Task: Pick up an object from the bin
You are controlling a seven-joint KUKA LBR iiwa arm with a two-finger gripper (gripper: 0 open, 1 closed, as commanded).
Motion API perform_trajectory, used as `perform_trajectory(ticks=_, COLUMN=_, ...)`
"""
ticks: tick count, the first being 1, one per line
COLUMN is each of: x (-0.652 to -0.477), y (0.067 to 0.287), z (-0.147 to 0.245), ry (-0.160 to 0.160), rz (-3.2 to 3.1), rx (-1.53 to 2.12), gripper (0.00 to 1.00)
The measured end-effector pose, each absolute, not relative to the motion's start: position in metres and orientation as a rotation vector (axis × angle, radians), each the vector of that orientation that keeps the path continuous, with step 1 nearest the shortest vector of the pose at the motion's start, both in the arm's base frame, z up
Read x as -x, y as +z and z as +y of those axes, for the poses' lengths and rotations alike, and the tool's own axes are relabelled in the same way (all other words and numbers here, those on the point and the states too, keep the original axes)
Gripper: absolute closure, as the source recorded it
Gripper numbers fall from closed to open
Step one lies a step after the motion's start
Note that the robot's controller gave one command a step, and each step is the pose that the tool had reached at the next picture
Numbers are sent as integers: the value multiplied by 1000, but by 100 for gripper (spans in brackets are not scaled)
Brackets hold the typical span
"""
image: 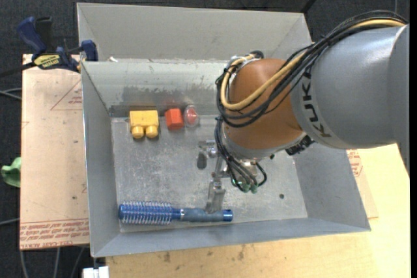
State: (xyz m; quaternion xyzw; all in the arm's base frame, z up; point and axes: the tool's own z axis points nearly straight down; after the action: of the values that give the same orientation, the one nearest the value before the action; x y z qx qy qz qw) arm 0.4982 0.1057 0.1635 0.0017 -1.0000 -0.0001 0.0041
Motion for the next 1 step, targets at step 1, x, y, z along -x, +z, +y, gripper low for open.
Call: perform_trajectory(ticks=1, x=-486, y=70, z=125, ry=-3, rz=-3136, rx=199, gripper=0)
